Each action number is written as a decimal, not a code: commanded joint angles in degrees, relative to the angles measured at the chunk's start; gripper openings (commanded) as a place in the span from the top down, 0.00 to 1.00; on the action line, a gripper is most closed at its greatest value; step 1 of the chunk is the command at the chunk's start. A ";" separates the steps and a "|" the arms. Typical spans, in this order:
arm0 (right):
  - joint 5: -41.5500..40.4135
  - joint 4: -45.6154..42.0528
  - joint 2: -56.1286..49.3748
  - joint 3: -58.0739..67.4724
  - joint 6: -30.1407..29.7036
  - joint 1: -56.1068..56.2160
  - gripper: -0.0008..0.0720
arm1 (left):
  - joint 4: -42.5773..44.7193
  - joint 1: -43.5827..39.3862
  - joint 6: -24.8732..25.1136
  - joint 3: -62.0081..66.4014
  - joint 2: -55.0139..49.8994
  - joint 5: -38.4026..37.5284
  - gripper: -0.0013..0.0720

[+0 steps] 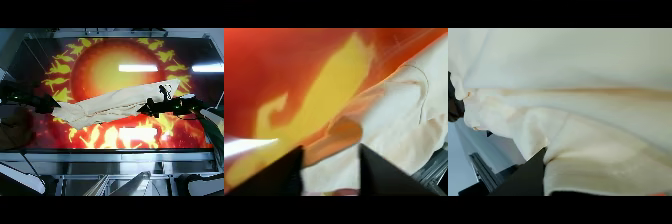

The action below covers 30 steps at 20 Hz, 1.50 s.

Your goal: Fold the shirts.

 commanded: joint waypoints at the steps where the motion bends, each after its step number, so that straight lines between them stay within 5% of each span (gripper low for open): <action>1: 1.42 1.51 0.09 -0.02 -0.63 0.04 0.95 | -4.31 -4.11 4.13 0.04 -1.53 2.56 0.96; 5: 18.23 17.16 5.55 0.04 -8.83 -1.46 0.96 | -16.72 -6.25 7.15 0.52 5.97 11.67 0.96; 9: 27.74 28.15 22.77 5.05 -9.40 -8.48 0.96 | -26.08 -3.43 8.57 11.58 22.64 13.38 0.96; 14: 21.03 31.58 43.01 16.96 -3.39 -22.05 0.96 | -28.26 3.67 3.30 33.44 40.04 1.84 0.96; 19: 17.75 33.00 49.22 37.99 0.63 -38.66 0.96 | -29.64 16.61 0.81 42.42 50.77 -7.10 0.96; 22: 17.35 28.26 47.17 46.07 6.03 -43.67 0.96 | -29.75 18.45 0.76 42.42 51.87 -8.66 0.96; 25: 18.34 15.47 44.89 42.80 8.31 -37.53 0.96 | -28.50 6.40 0.92 41.94 45.86 -2.14 0.96; 30: 4.81 -4.13 39.32 19.61 5.20 -16.70 0.96 | -4.28 -16.11 1.03 31.91 31.76 -3.54 0.95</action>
